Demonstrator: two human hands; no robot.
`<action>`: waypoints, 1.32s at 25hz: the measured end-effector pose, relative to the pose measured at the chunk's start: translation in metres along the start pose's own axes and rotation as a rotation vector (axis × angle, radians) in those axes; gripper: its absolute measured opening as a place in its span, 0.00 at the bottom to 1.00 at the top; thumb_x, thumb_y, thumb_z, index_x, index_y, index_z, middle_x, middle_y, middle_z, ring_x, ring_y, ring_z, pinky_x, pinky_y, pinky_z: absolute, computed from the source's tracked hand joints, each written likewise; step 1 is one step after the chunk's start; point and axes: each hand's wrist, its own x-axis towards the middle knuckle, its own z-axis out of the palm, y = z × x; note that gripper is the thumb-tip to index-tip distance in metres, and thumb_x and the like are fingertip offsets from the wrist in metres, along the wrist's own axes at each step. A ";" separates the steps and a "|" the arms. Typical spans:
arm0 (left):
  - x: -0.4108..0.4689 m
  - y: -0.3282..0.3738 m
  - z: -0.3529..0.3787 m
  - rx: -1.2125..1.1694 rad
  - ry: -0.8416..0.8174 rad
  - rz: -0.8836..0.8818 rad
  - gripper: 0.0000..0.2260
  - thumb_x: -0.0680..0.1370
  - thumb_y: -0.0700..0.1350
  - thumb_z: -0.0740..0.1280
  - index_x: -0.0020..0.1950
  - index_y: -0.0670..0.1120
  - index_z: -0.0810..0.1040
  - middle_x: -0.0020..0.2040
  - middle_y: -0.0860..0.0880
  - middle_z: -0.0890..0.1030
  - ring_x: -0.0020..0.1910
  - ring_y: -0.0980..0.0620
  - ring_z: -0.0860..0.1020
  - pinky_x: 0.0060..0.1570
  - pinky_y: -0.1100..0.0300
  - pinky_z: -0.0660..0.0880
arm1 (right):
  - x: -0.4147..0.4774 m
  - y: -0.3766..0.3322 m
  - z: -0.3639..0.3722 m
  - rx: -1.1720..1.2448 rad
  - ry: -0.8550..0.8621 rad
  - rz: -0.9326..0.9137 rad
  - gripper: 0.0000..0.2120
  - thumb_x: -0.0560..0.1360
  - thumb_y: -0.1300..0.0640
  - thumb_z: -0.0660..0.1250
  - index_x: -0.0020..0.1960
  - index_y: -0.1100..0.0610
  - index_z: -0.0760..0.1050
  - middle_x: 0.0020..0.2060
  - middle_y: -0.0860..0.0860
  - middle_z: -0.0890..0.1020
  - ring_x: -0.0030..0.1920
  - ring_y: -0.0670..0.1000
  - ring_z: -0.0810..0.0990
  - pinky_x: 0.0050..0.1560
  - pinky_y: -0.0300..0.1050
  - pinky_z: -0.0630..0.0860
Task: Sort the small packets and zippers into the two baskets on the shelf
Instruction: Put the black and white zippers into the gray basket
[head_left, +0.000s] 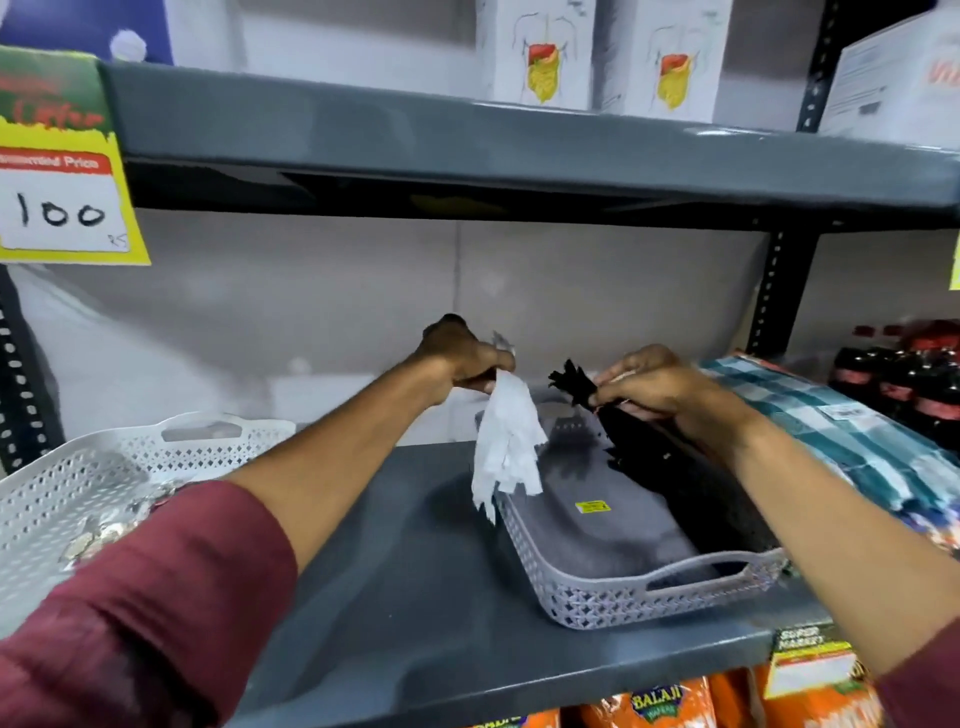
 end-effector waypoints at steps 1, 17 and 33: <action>-0.001 0.005 0.010 0.004 -0.011 -0.004 0.13 0.66 0.39 0.77 0.47 0.38 0.80 0.32 0.45 0.81 0.19 0.56 0.78 0.29 0.63 0.82 | 0.004 0.012 0.001 0.004 -0.043 0.025 0.08 0.65 0.67 0.77 0.42 0.62 0.82 0.26 0.56 0.78 0.19 0.45 0.71 0.21 0.32 0.67; -0.007 -0.052 0.137 0.390 -0.276 -0.160 0.07 0.72 0.37 0.74 0.45 0.42 0.77 0.37 0.47 0.81 0.24 0.57 0.79 0.14 0.70 0.69 | 0.006 0.072 0.040 -0.587 -0.401 0.126 0.06 0.73 0.63 0.73 0.40 0.57 0.77 0.36 0.58 0.82 0.30 0.51 0.81 0.34 0.44 0.82; -0.023 -0.026 0.077 -0.169 -0.381 -0.257 0.12 0.81 0.49 0.60 0.61 0.43 0.70 0.45 0.45 0.75 0.40 0.47 0.80 0.55 0.46 0.80 | -0.039 0.026 0.054 -0.648 -0.808 -0.274 0.11 0.71 0.54 0.75 0.53 0.54 0.83 0.41 0.38 0.82 0.41 0.36 0.77 0.54 0.39 0.72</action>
